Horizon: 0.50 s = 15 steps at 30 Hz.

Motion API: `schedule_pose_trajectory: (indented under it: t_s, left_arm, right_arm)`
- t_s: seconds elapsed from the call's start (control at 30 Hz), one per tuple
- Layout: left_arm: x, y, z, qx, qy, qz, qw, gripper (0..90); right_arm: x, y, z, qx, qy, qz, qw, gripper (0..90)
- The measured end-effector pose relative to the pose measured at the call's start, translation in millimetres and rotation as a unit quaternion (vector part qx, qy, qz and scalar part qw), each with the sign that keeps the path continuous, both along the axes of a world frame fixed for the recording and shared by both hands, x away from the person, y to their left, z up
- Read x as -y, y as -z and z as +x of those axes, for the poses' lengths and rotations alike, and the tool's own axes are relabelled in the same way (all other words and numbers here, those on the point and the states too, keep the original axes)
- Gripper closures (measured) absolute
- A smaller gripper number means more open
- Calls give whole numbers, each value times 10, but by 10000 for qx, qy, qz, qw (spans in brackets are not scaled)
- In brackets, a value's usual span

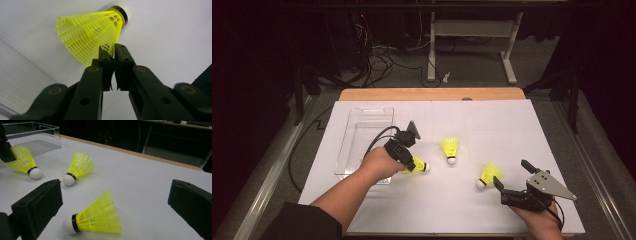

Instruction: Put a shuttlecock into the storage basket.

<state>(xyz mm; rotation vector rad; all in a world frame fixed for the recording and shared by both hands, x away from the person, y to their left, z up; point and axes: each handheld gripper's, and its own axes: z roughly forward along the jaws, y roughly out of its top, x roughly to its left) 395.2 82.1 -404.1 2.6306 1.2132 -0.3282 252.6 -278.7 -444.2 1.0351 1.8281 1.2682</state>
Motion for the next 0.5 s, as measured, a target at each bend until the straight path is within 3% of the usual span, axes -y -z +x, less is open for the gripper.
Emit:
schedule_pose_trajectory:
  t_s: [0.5]
  left_arm:
    - [15,-95,-56,37,212,-243,9995,892]
  right_arm:
    - [0,0,1,0,-2,-6,10000,3]
